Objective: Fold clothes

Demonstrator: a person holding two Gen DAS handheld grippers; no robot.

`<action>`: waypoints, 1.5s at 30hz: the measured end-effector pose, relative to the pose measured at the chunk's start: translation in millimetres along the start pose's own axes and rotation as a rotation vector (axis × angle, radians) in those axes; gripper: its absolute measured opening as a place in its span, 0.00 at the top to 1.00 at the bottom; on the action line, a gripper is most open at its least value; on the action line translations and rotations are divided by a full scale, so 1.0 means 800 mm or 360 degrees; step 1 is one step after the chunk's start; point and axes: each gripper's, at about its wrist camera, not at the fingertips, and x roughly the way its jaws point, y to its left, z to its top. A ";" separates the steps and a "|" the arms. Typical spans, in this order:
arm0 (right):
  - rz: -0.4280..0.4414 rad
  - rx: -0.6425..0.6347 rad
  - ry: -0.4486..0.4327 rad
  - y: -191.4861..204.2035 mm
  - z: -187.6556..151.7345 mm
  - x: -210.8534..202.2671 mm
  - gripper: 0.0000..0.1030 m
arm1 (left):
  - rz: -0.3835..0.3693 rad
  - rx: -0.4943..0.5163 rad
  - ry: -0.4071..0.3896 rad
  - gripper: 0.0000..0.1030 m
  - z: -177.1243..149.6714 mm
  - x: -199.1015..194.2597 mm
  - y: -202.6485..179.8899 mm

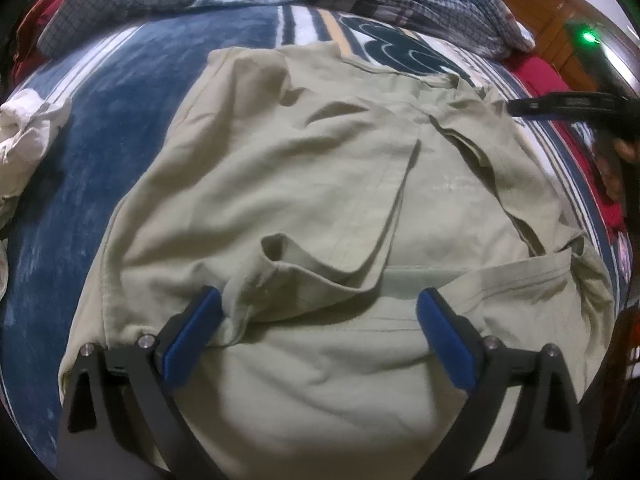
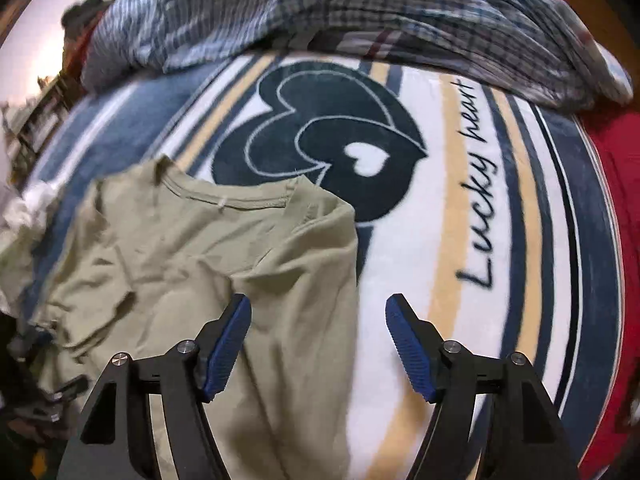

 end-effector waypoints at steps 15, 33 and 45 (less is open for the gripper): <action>-0.0422 0.0349 -0.0034 -0.150 0.005 -0.037 0.97 | -0.0071 -0.0025 -0.0006 0.02 0.001 -0.003 0.006; -0.0217 -0.0134 0.0126 -0.010 0.013 0.041 0.73 | -0.0047 -0.0024 0.0038 0.01 0.002 0.001 0.004; -0.0463 0.0137 0.0059 -0.154 0.029 -0.034 0.96 | -0.0076 -0.0051 0.0027 0.01 0.002 -0.001 0.008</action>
